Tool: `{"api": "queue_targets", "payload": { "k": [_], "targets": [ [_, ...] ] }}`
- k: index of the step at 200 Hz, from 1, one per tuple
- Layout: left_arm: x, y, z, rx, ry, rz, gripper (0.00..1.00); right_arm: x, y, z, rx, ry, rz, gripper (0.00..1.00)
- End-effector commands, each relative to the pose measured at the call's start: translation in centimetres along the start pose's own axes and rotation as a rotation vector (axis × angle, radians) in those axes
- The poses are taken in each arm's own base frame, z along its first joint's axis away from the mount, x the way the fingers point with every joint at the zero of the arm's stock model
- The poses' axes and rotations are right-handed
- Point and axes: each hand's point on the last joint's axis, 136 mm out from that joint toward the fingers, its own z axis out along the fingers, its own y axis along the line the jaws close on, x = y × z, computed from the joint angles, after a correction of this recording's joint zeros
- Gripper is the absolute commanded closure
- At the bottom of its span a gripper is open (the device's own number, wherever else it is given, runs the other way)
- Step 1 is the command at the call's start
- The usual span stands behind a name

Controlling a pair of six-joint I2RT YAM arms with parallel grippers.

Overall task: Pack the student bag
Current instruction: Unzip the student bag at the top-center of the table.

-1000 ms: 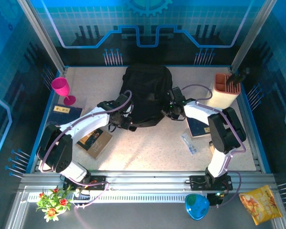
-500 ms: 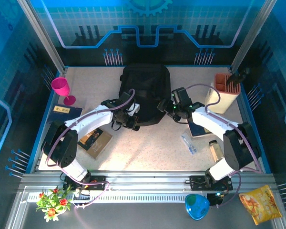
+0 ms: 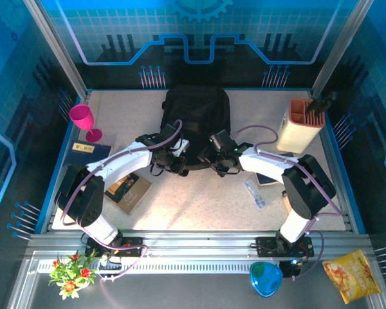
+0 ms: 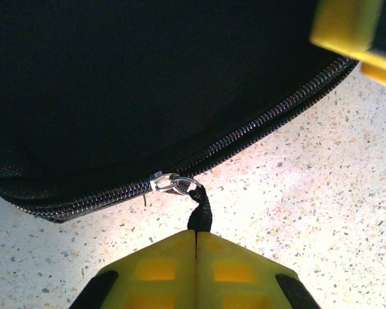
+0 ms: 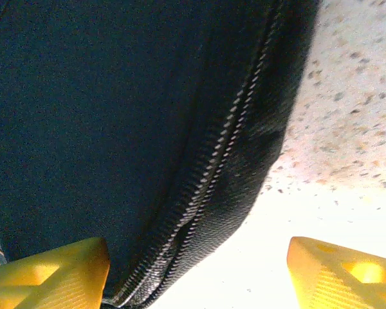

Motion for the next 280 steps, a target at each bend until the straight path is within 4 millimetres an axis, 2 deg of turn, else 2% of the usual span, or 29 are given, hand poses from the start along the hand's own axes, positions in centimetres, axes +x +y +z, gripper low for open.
{"api": "queue_targets", "payload": {
  "k": [1,27,51,80,115,158,192,207,221,256,280],
  "targets": [
    [0.1,-0.8,-0.9,0.029,-0.019,0.018,1.0,0.1,0.6,0.3,0.022,-0.014,0.039,0.29],
    [0.2,-0.4,-1.1,0.006,-0.019,0.015,1.0,0.0,-0.6,0.3,0.061,-0.037,0.043,0.41],
    [0.6,0.5,-1.5,-0.051,-0.006,0.011,1.0,-1.1,-1.7,-0.5,0.101,-0.096,-0.006,0.62],
    [1.2,2.6,-2.5,-0.178,0.028,-0.017,1.0,-2.6,-3.1,-1.6,0.172,-0.178,-0.067,0.73],
    [1.8,4.0,-3.3,-0.263,0.048,-0.019,1.0,-3.4,-4.1,-1.9,0.195,-0.205,-0.067,0.78],
    [2.6,5.2,-2.3,-0.318,0.103,-0.009,1.0,-4.4,-4.8,-2.4,0.209,-0.234,-0.074,0.79],
    [2.5,5.7,-1.3,-0.342,0.132,-0.011,1.0,-5.2,-5.0,-2.4,0.194,-0.234,-0.073,0.81],
    [2.1,5.1,-0.8,-0.313,0.133,-0.013,1.0,-5.8,-4.8,-2.4,0.172,-0.235,-0.083,0.81],
    [1.4,3.8,-0.3,-0.242,0.118,-0.012,1.0,-6.6,-4.7,-2.2,0.151,-0.234,-0.098,0.81],
    [-1.2,-2.0,0.6,0.058,0.039,-0.028,1.0,-9.2,-4.5,-2.1,0.115,-0.229,-0.145,0.82],
    [-2.4,-4.0,1.1,0.154,0.021,-0.043,1.0,-9.3,-4.6,-2.6,0.09,-0.188,-0.146,0.77]
  ]
}}
